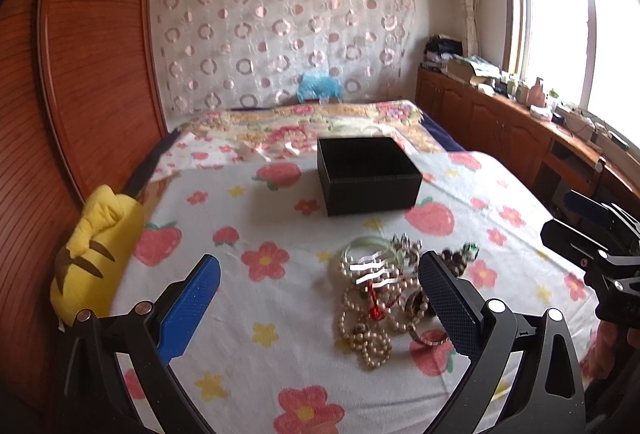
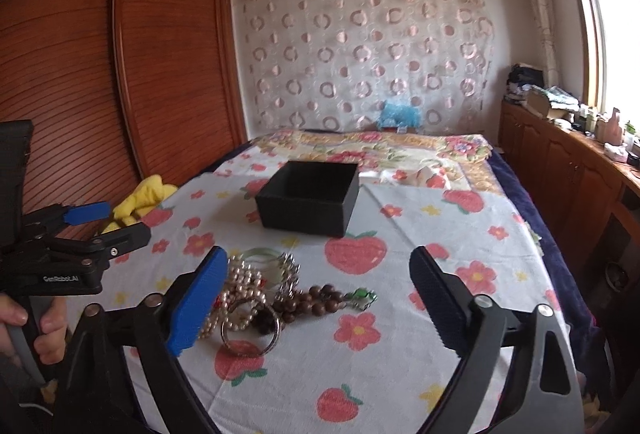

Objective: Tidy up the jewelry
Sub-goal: 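Grasp the red string bracelet with the left tool while the right tool grasps the silver bangle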

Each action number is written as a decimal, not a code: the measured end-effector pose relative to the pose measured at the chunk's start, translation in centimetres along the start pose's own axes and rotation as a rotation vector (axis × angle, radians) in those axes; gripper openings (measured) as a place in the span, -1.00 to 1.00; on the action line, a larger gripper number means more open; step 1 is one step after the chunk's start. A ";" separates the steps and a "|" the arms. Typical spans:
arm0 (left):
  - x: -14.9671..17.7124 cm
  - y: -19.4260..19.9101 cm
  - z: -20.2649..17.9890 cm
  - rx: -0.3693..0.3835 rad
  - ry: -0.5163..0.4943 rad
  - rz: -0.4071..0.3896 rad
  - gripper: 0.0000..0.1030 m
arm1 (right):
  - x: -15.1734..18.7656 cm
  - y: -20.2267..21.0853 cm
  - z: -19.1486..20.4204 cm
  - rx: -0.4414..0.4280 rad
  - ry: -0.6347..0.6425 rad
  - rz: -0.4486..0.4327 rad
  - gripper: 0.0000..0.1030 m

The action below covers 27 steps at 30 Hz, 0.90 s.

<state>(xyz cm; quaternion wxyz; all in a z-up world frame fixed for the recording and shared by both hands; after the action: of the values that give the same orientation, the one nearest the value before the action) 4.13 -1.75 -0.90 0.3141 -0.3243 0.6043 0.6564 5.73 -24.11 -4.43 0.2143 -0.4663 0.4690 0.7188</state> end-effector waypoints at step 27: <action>6.3 -8.6 -3.0 0.233 -0.008 0.222 -0.42 | 7.1 -5.9 -0.1 -0.072 0.009 0.227 -0.07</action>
<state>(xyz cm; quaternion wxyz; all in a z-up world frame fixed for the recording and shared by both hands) 7.42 -3.94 -11.19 0.2777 -0.2141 0.7073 0.6139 6.80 -22.39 -13.41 0.1127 -0.4209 0.4936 0.7527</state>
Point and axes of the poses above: each gripper's, at about its wrist camera, not at the fingertips, and y roughly against the way its jaws point, z to its left, x to its underside, the point moved 3 cm from there along -y, roughly the way its jaws point, and after that the axes turned 6 degrees about -x, right-handed, at the moved point
